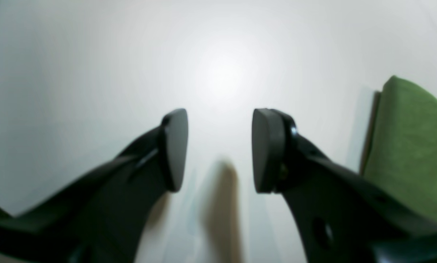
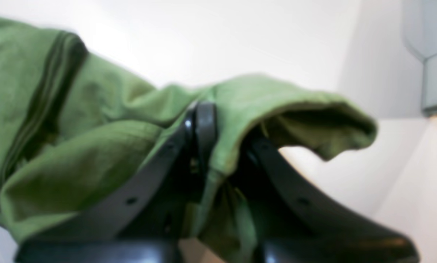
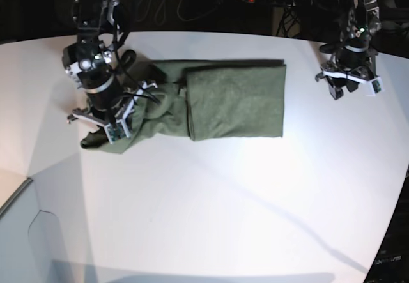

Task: Layout the t-shirt on the table in an organized manner, then fold the t-shirt properly
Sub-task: 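Grasp the loose strip end with the right gripper and tuck it under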

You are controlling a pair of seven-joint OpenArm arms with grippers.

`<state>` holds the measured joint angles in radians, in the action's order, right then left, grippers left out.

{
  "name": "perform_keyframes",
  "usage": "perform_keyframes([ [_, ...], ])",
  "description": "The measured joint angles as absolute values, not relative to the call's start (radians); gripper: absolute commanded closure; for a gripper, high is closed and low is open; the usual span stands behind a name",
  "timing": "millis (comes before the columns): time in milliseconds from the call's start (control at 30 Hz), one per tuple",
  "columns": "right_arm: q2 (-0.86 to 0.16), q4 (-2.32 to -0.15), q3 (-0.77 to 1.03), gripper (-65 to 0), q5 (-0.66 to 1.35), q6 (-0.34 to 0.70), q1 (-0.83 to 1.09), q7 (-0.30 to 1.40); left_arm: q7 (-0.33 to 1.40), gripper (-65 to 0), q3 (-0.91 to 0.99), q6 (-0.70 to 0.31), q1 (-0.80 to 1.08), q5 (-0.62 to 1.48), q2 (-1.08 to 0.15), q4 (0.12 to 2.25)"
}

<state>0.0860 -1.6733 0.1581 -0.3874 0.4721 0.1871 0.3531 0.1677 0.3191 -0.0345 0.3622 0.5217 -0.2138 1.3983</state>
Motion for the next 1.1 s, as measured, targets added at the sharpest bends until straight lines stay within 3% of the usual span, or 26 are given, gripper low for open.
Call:
perform_keyframes([
  [300, 0.042, -1.585, 0.235, -0.4, -0.397, 0.472, 0.196, 0.363, 0.168, -28.0, 0.319, -0.034, 0.323, 0.522, -0.213, 1.399],
  [567, 0.029, -1.589, 0.245, -27.8, -0.4, 0.472, 0.211, 0.358, 0.168, -28.0, 0.319, -0.035, 0.306, 0.518, -0.213, 1.398],
  [667, 0.035, -1.621, 0.336, -34.8, -0.389, 0.474, 0.21, 0.36, 0.168, -28.0, 0.319, -0.035, 0.304, 0.522, -0.213, 1.399],
  [867, 0.03, -1.777, 0.347, -36.0, -0.389, 0.474, 0.25, 0.345, 0.171, -28.0, 0.319, -0.035, 0.304, 0.522, -0.211, 1.399],
  [1000, 0.031, -1.865, 0.265, -36.1, -0.403, 0.605, 0.337, 0.36, 0.168, -28.0, 0.321, -0.034, 0.305, 0.522, -0.213, 1.398],
  [1100, 0.031, -1.897, 0.196, -36.1, -0.405, 0.629, 0.387, 0.355, 0.167, -28.0, 0.32, -0.034, 0.305, 0.522, -0.21, 1.398],
])
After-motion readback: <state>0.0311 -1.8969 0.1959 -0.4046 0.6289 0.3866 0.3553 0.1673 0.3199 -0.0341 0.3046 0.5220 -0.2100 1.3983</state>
